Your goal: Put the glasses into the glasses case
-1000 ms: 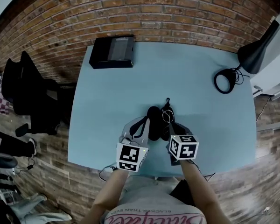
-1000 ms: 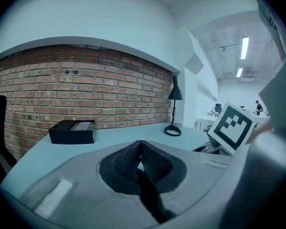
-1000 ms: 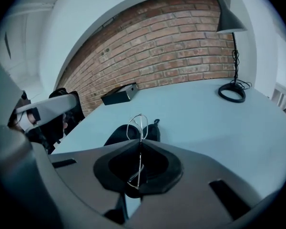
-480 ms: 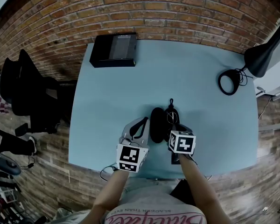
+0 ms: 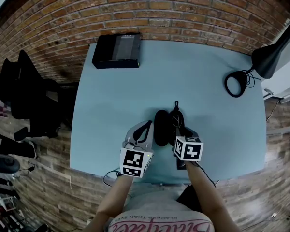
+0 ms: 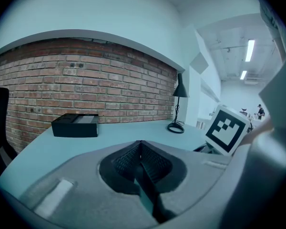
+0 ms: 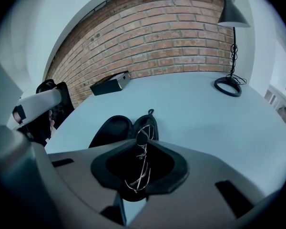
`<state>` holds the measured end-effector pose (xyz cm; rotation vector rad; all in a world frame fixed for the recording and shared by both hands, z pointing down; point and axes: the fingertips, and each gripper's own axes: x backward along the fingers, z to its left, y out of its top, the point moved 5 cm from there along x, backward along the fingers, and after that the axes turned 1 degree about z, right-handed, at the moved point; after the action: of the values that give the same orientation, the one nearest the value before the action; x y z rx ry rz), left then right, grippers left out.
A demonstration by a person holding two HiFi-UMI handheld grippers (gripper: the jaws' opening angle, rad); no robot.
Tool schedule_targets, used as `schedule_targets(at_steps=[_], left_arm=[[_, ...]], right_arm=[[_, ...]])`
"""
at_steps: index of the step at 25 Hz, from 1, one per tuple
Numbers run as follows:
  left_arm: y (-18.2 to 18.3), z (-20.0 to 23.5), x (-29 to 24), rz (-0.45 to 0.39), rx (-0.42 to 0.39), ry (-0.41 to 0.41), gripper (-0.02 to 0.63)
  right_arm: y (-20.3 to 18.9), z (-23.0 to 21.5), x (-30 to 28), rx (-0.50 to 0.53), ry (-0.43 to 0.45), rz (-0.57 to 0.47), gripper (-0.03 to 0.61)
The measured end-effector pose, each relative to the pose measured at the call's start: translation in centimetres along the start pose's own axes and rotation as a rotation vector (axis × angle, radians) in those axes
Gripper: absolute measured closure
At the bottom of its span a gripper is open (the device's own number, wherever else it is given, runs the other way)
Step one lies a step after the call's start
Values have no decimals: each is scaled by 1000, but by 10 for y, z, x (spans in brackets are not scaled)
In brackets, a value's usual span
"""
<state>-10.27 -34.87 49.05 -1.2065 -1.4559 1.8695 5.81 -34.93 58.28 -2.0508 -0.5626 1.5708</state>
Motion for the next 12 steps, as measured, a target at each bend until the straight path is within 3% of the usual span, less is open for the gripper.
schedule_targets(at_steps=[2,12], left_arm=[[1,-2,1,-4,1,-1,609],[15,-11,13,-52,0,-1,609]], right_arm=[[5,0,6,3,19,-41,505],[31,-6,59,13,115,-253,518]])
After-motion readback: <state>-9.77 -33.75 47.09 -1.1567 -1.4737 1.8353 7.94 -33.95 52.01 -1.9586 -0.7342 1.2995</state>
